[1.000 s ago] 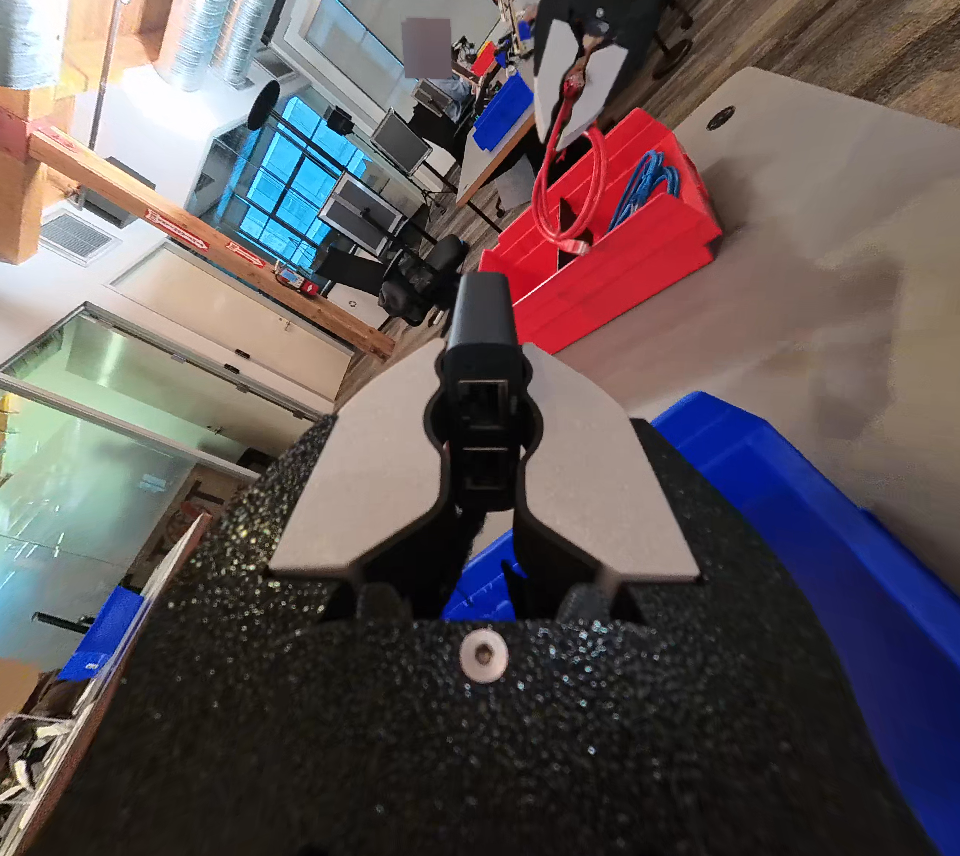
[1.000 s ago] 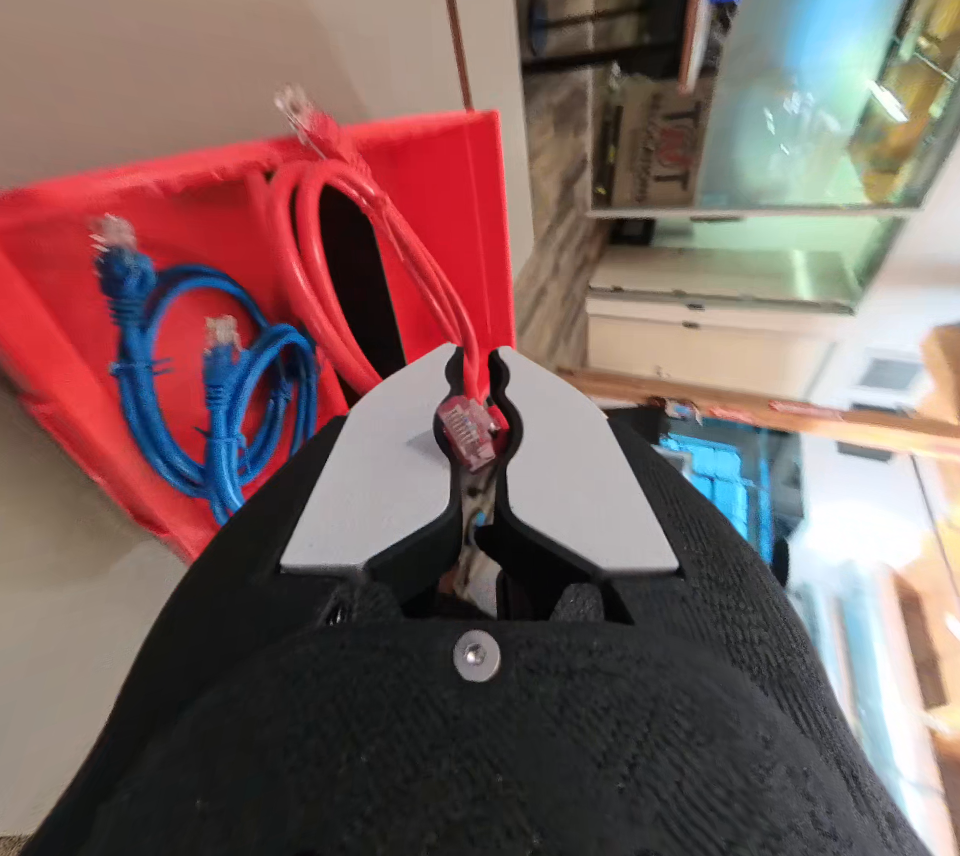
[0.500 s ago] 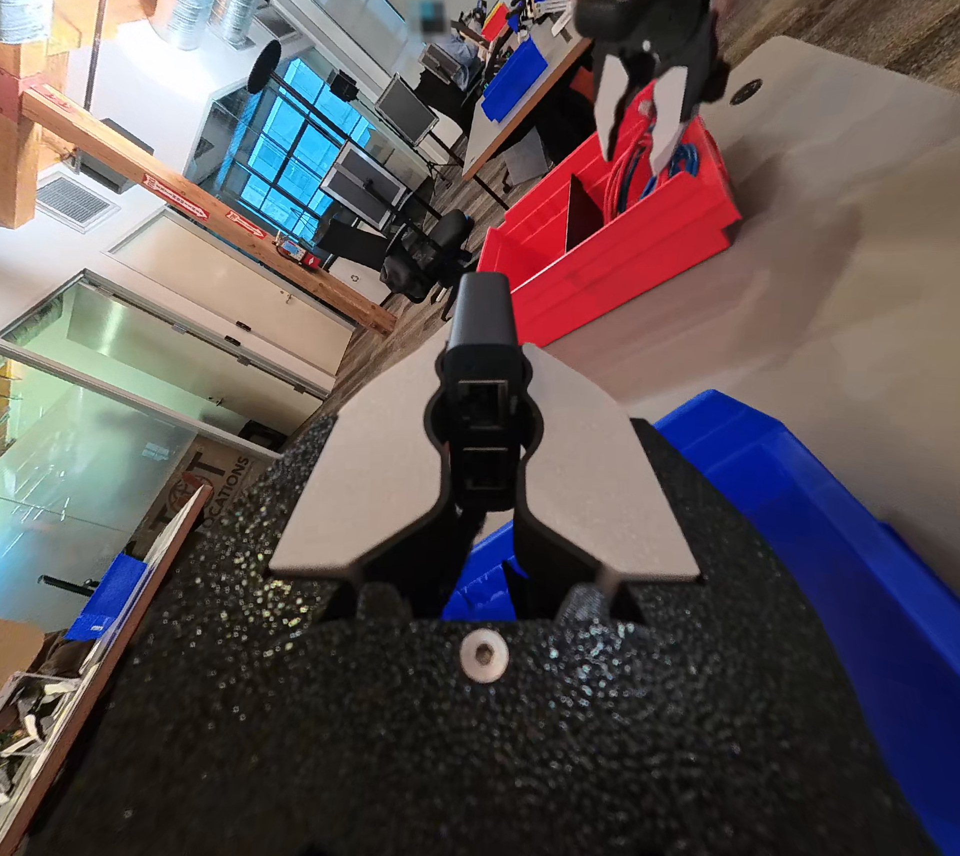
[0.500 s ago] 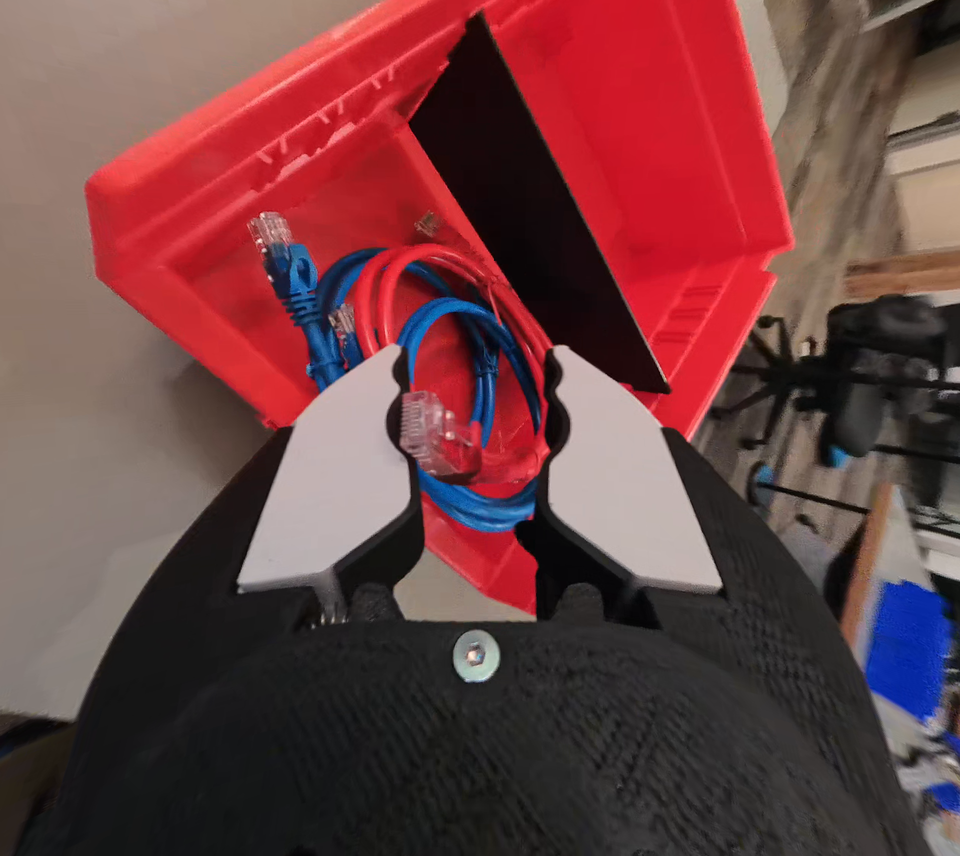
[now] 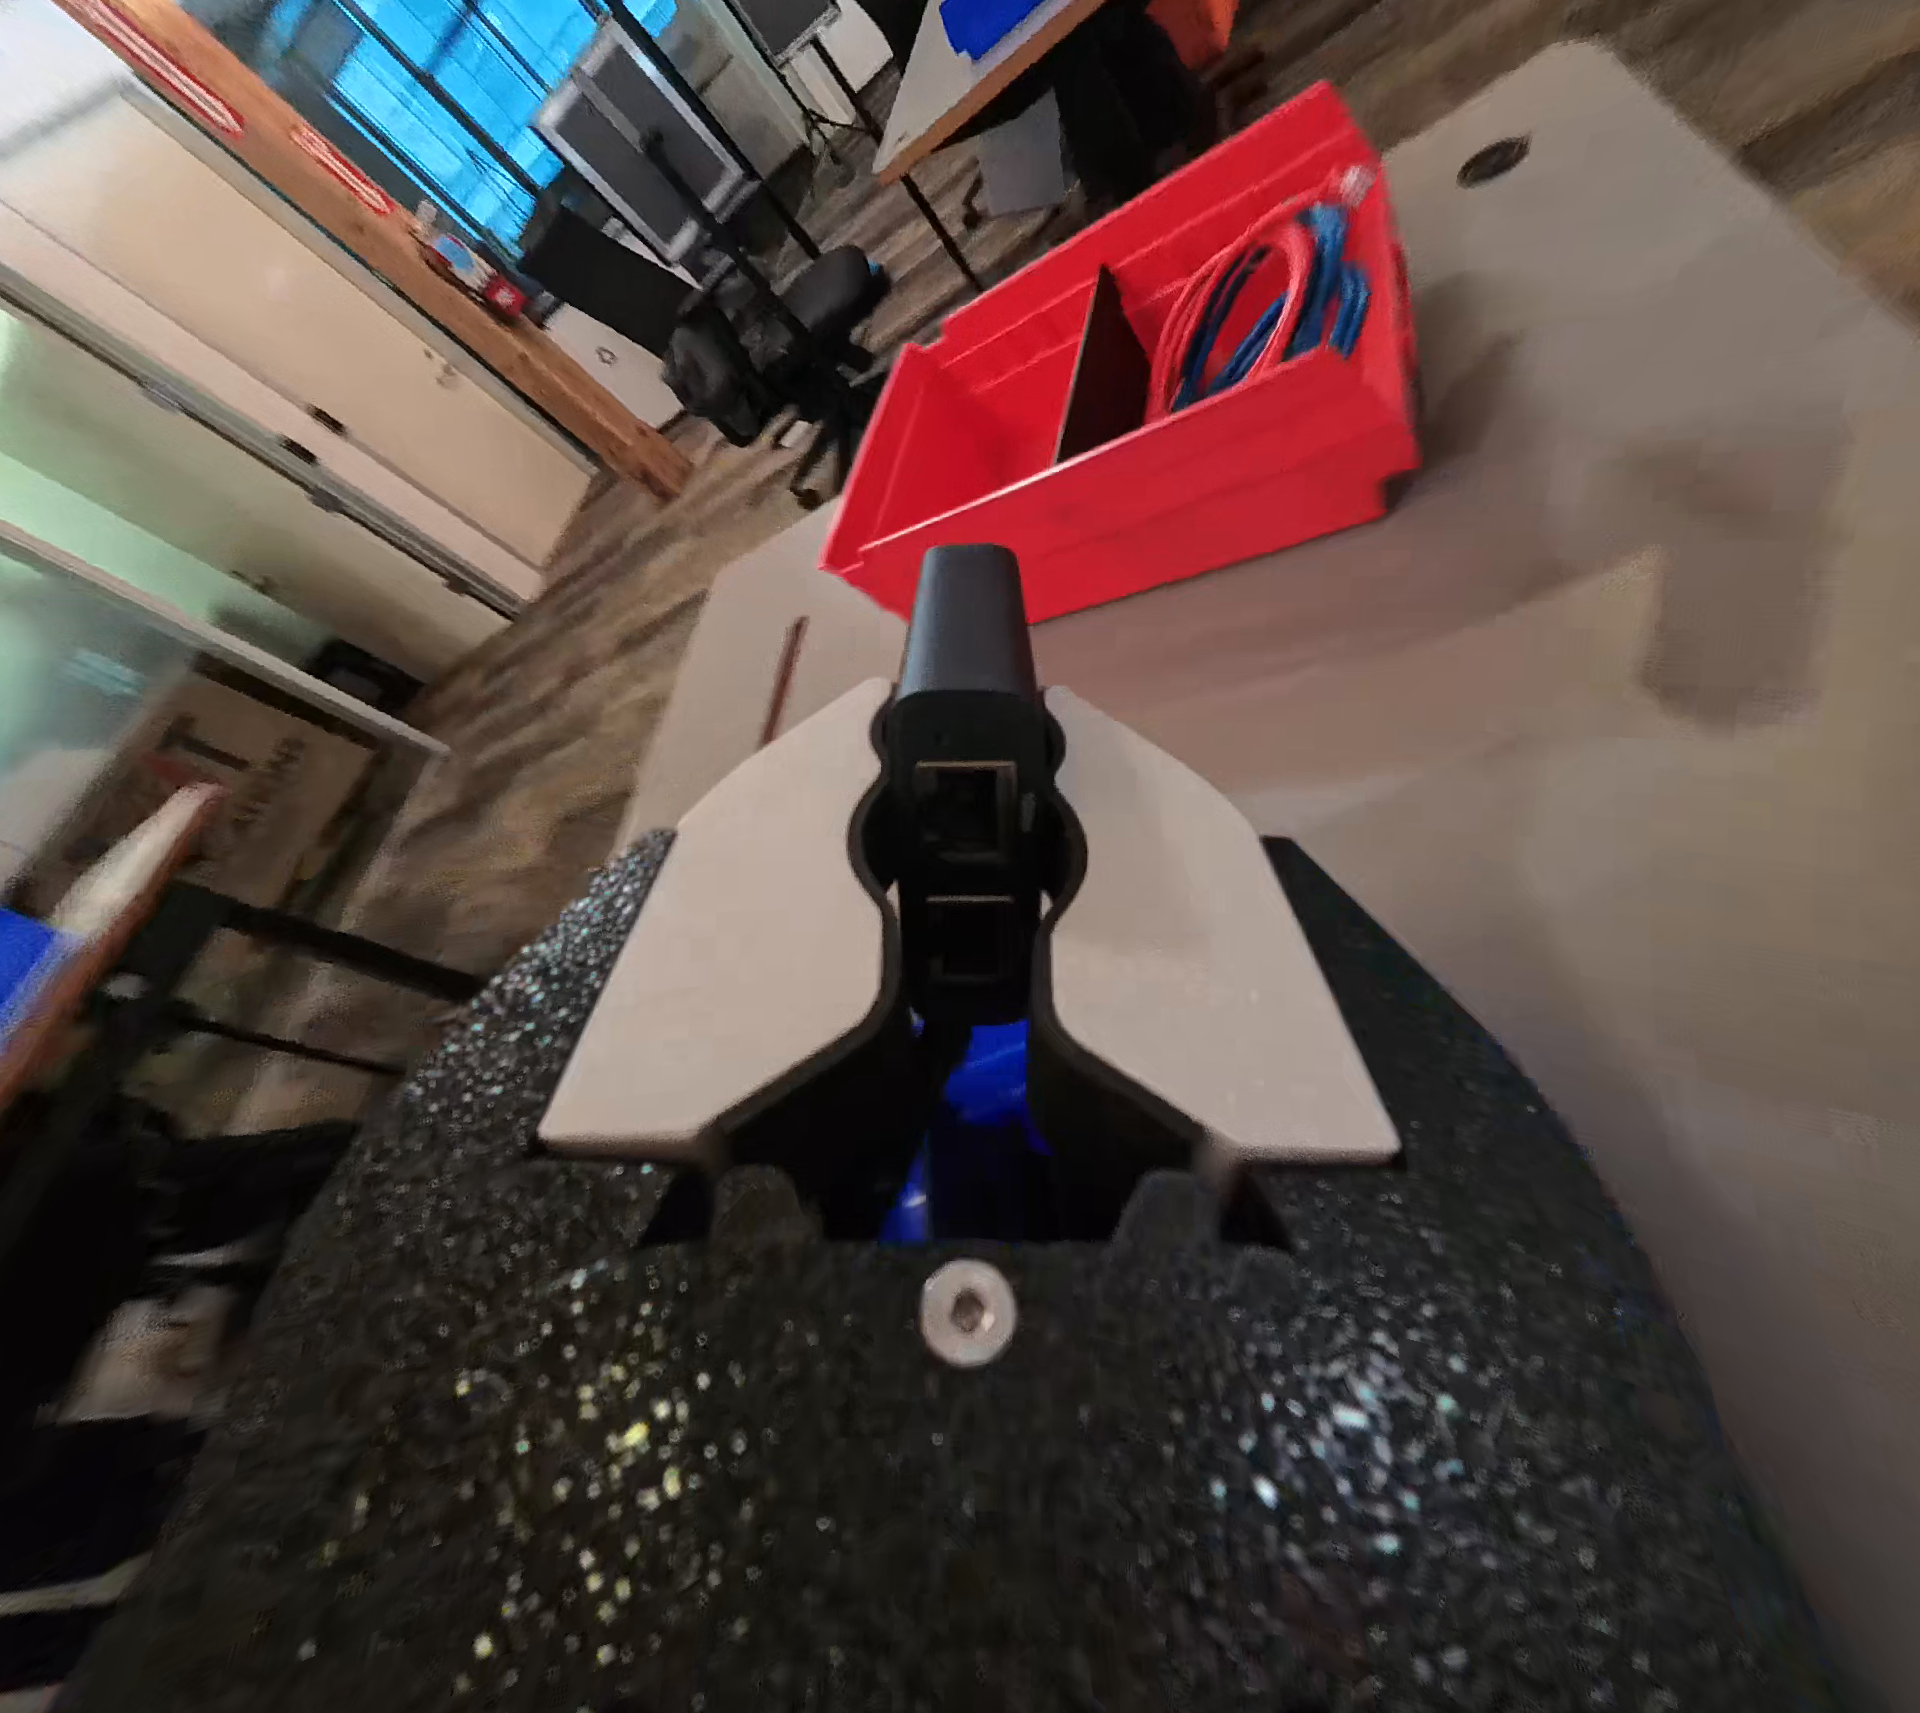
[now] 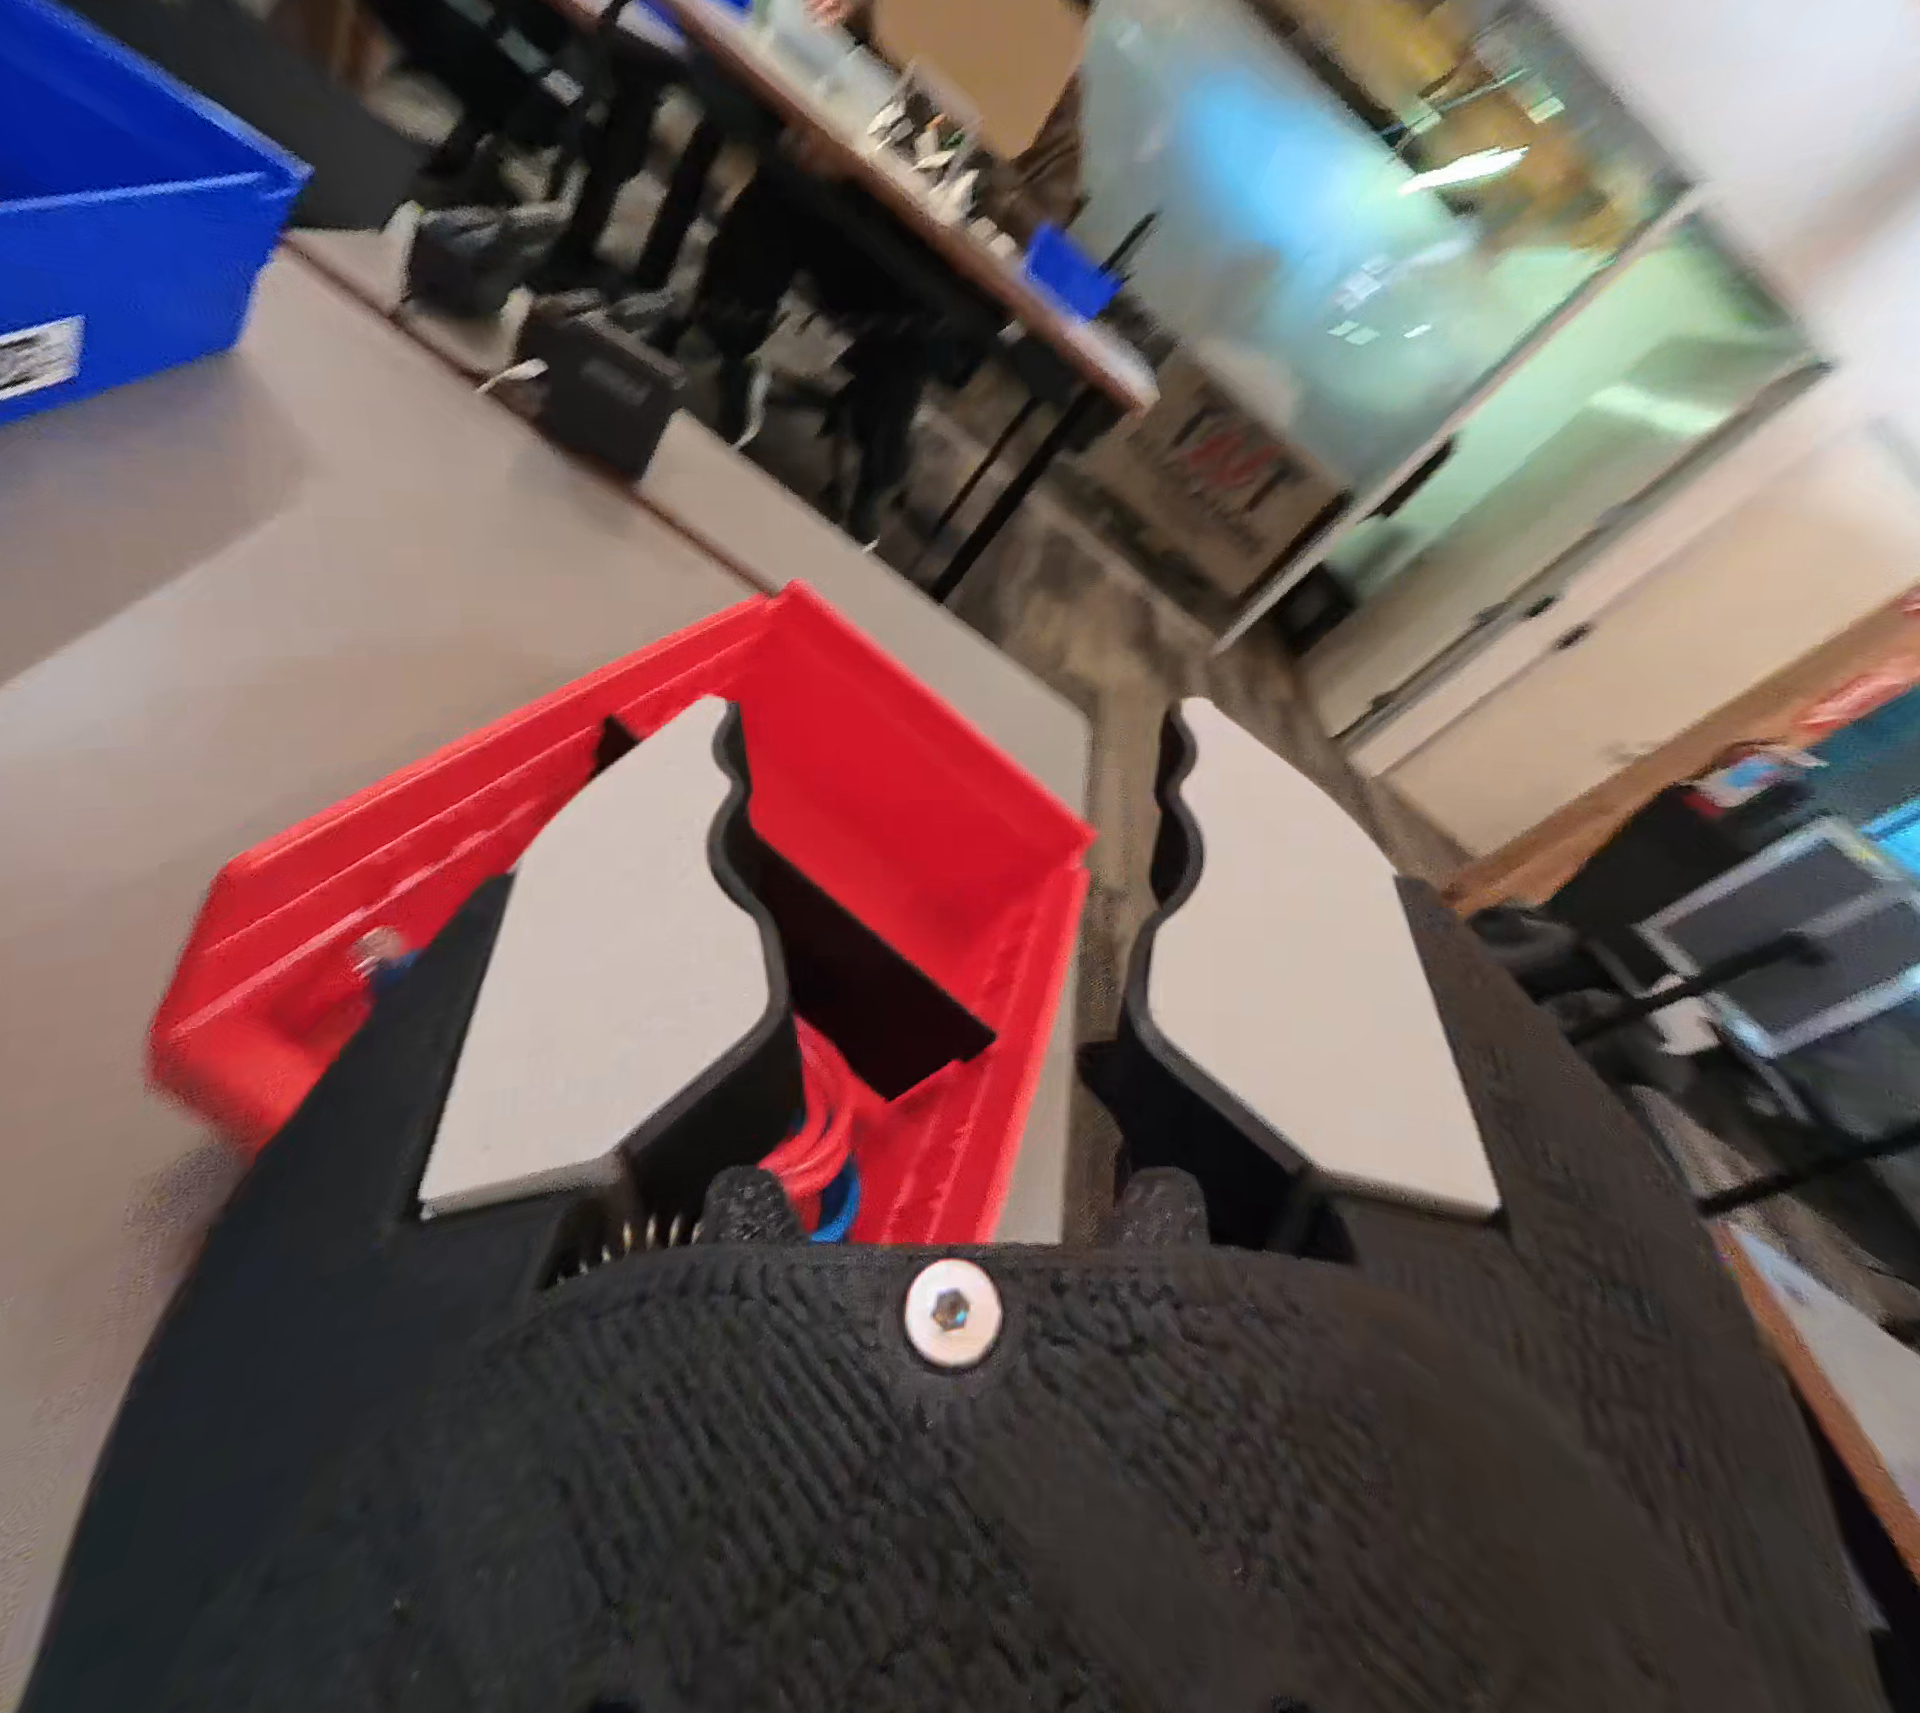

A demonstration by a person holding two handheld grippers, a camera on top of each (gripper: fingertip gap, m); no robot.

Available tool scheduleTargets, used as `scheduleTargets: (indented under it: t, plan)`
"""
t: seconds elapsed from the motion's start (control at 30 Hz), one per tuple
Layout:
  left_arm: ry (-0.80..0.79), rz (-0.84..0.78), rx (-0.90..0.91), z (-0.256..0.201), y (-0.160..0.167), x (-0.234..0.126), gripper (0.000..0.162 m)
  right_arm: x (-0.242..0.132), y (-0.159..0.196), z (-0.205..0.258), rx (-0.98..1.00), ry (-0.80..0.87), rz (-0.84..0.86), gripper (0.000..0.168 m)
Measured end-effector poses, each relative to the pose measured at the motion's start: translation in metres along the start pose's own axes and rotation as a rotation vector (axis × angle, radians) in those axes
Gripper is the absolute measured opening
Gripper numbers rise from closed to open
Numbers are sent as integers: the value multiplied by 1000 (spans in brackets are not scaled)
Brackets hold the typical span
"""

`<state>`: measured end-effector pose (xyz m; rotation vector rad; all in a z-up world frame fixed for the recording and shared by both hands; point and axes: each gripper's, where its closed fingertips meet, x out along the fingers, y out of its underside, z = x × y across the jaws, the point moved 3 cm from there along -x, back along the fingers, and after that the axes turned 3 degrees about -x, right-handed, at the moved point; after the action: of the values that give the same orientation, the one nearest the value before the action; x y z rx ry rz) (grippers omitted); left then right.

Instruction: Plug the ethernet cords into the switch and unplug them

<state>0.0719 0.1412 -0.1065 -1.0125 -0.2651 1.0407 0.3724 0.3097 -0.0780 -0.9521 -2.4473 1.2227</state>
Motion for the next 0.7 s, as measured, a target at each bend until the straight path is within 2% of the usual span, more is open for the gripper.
scheduleTargets:
  t: [0.1, 0.17, 0.27, 0.37, 0.47, 0.6, 0.7]
  plan:
    - [155, 6, -157, 1, -27, 29, 21, -3, -3, -20, 43, 162, -124, 62]
    - [307, -12, -265, -1, -46, 54, 21, -3, -8, -36, 194, 299, -257, 53]
    - [378, 92, -347, 10, -55, 107, 21, -8, -7, -40, 372, 448, -476, 43]
    - [370, 244, -300, 26, -50, 170, 21, -21, 4, -31, 371, 583, -625, 30]
    - [441, 402, -334, 29, -41, 231, 21, -32, 6, -23, 417, 617, -719, 26]
    - [545, 662, -314, 13, -17, 301, 21, -36, 5, -4, 350, 621, -726, 24]
    - [550, 835, -201, 7, 4, 346, 21, -36, 0, 7, 283, 606, -727, 24]
